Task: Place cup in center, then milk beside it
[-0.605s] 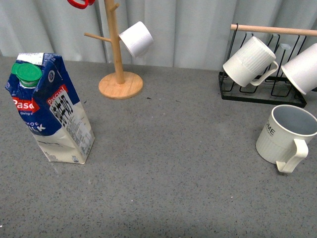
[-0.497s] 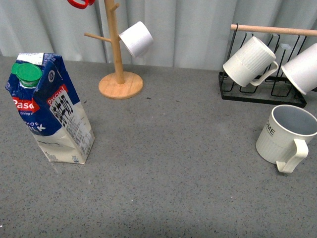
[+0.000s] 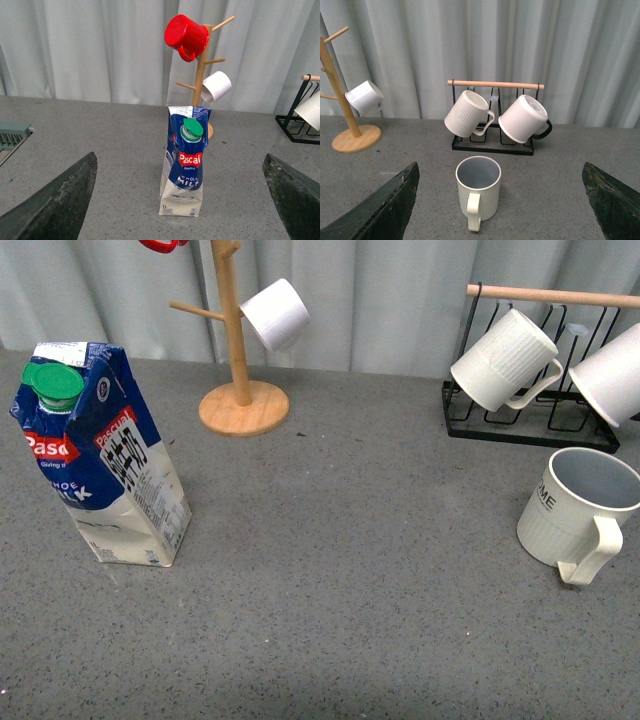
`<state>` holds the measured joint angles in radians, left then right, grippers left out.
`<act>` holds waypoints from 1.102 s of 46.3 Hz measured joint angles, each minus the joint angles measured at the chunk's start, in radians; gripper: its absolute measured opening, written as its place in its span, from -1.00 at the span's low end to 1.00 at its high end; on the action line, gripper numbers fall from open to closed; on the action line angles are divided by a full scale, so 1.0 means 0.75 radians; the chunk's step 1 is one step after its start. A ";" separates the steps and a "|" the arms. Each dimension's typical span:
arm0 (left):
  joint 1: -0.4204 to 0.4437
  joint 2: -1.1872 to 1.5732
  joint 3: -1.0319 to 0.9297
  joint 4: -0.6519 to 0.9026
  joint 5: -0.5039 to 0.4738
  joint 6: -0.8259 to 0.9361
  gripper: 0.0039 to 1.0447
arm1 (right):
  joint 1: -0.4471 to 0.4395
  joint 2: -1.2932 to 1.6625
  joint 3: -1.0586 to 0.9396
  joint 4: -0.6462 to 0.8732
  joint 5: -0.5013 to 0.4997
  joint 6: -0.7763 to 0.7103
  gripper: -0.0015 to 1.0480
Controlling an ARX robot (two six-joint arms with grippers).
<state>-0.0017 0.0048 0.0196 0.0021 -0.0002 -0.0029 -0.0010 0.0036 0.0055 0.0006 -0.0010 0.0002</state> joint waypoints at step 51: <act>0.000 -0.001 -0.001 0.000 0.000 0.000 0.88 | -0.101 1.285 0.331 0.391 -0.057 -0.187 0.82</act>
<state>-0.0017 0.0040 0.0193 0.0021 -0.0002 -0.0029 -0.0765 0.9672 0.2539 0.2939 -0.0437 -0.1398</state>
